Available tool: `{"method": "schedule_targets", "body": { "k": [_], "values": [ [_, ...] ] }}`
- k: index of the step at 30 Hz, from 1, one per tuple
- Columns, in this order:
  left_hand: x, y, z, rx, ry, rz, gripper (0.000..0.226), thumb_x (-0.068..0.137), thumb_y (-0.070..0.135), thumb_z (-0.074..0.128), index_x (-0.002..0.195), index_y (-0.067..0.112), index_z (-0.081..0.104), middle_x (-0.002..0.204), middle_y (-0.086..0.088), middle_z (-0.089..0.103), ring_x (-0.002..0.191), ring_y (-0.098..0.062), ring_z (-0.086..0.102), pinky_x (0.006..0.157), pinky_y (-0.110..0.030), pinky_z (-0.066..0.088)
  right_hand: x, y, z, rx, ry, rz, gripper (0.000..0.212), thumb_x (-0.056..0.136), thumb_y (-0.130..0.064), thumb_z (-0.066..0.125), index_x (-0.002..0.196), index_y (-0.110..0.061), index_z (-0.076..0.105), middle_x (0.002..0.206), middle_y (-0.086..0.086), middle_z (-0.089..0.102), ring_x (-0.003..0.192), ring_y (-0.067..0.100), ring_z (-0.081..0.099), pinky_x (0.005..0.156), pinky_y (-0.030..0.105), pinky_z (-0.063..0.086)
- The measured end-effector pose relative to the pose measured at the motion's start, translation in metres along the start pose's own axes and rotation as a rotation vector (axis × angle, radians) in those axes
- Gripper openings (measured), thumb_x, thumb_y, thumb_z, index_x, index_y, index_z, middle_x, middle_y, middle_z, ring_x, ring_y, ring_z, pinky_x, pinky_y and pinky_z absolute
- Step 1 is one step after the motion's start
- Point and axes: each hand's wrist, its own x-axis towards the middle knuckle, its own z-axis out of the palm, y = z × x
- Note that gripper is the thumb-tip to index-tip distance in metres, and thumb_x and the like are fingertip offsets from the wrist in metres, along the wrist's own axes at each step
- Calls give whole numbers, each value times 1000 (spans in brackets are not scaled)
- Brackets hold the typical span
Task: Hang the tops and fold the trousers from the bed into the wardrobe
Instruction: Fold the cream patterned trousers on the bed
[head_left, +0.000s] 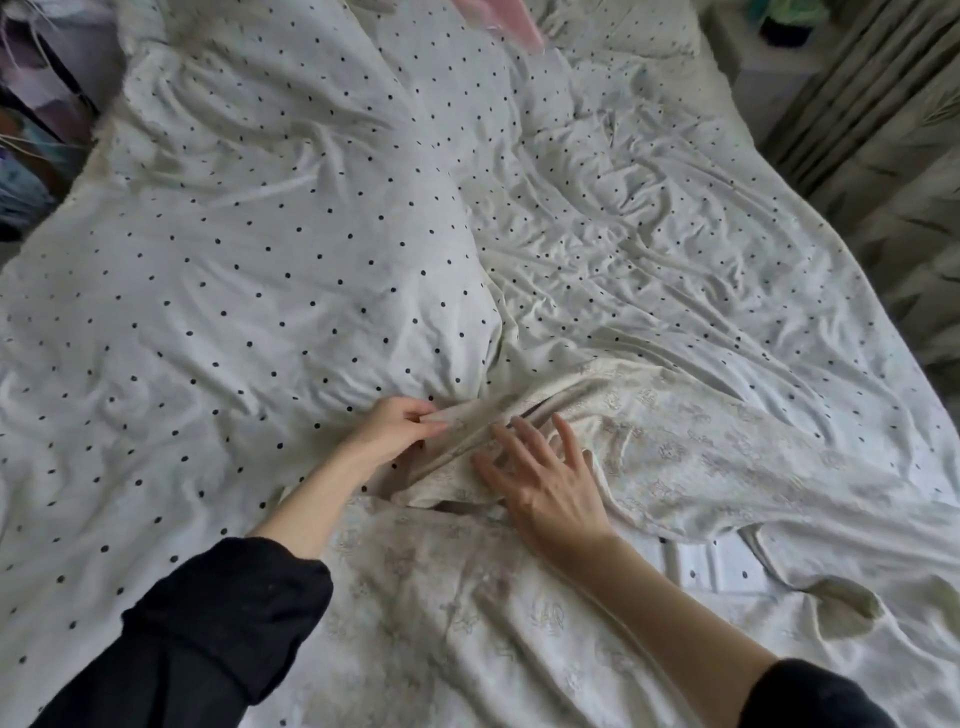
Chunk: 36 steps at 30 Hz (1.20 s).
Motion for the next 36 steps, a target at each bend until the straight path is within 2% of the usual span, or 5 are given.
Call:
{"method": "schedule_targets", "body": {
  "k": [8, 16, 28, 33, 36],
  "values": [
    [24, 54, -38, -113, 422, 242, 9, 94, 9, 50, 100, 8, 56, 69, 1, 53, 60, -13, 46, 53, -21, 37, 27, -4, -26, 257, 270, 3, 19, 85, -27, 55, 92, -24, 73, 108, 2, 70, 92, 24, 66, 73, 32, 49],
    [64, 89, -69, 218, 566, 539, 14, 94, 14, 52, 98, 6, 62, 90, -6, 65, 81, -21, 58, 69, -30, 44, 62, -38, -4, 398, 158, 61, 19, 81, -26, 63, 98, -32, 69, 102, -14, 68, 86, 13, 66, 63, 23, 47],
    [21, -13, -16, 849, 475, 782, 44, 95, 23, 34, 136, 13, 47, 145, -10, 40, 136, -30, 32, 110, -45, 26, -1, -14, 2, 306, 113, 382, 42, 99, -40, 29, 129, -23, 53, 139, 6, 50, 134, 27, 41, 109, 53, 19],
    [15, -37, -10, 1217, 259, 275, 52, 100, 36, 16, 151, 28, 4, 155, 3, -15, 144, -19, -15, 116, -45, -7, -62, 32, 14, 167, -120, 500, 52, 98, -49, 17, 139, -24, 37, 143, 10, 45, 131, 31, 44, 104, 52, 16],
    [1, -11, 13, 1090, 272, 169, 51, 101, 29, 22, 150, 24, 10, 158, 0, -6, 145, -22, -9, 115, -47, -6, -94, 46, 9, 212, -128, 555, 52, 98, -48, 20, 143, -23, 32, 148, 7, 36, 137, 27, 33, 108, 47, 12]
  ]
}}
